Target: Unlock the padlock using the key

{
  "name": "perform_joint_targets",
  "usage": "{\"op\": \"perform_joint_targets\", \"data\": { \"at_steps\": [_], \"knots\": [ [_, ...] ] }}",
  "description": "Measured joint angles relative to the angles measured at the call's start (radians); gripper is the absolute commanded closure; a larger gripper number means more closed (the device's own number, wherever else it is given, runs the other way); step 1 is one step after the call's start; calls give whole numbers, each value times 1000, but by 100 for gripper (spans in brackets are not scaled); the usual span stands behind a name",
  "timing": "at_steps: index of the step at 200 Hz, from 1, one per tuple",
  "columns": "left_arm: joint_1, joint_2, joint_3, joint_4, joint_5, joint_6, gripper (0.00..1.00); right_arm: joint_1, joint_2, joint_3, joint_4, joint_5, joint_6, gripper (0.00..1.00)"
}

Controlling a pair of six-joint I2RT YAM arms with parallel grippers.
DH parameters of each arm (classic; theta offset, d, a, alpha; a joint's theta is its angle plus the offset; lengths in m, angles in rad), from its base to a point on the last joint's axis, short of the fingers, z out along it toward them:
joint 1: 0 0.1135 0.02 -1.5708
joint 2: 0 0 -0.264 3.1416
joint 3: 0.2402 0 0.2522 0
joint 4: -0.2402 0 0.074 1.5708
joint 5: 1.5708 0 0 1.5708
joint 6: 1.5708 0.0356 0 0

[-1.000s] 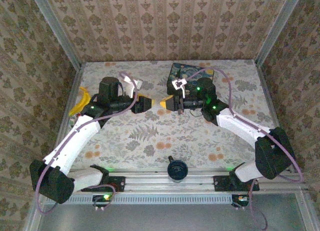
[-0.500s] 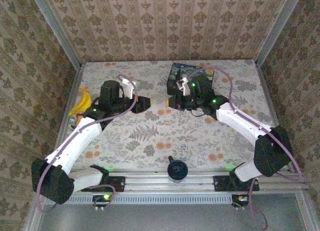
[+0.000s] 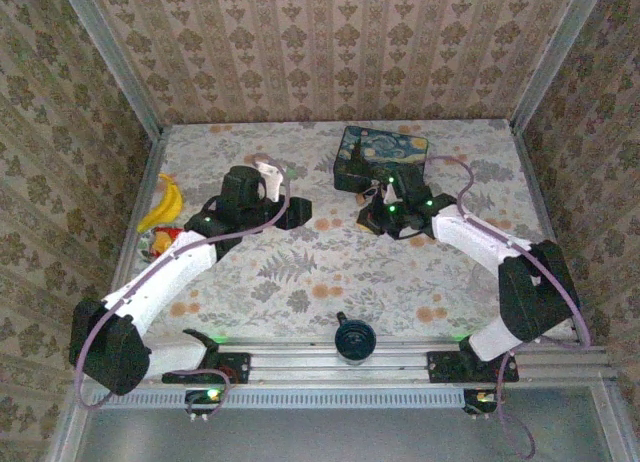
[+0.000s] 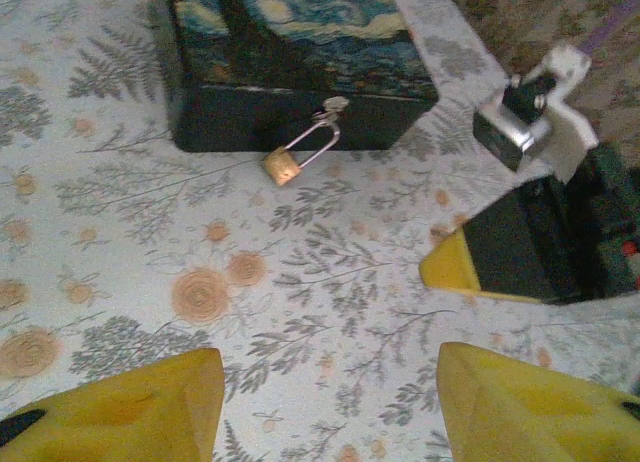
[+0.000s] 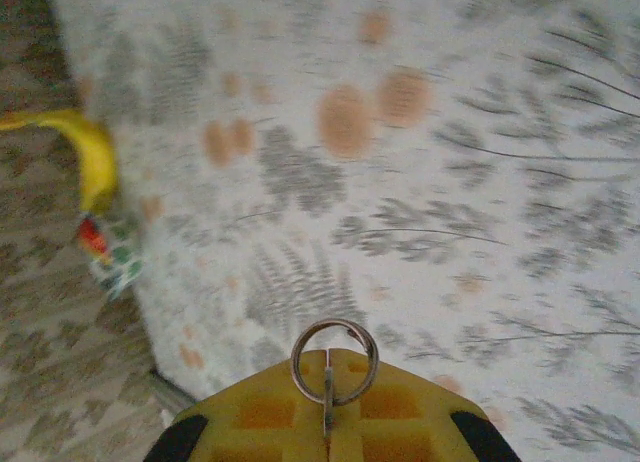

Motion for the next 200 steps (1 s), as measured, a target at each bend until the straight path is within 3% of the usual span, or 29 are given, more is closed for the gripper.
{"op": "perform_joint_targets", "data": {
  "at_steps": [94,151,200],
  "knots": [
    [0,73,-31,12,-91,40,40,90,212,-66,94,216,136,92],
    [0,82,-41,24,-102,43,40,100,217,-55,111,261,152,74],
    [0,105,-41,24,-103,43,40,103,153,-103,82,336,153,69]
  ]
}}
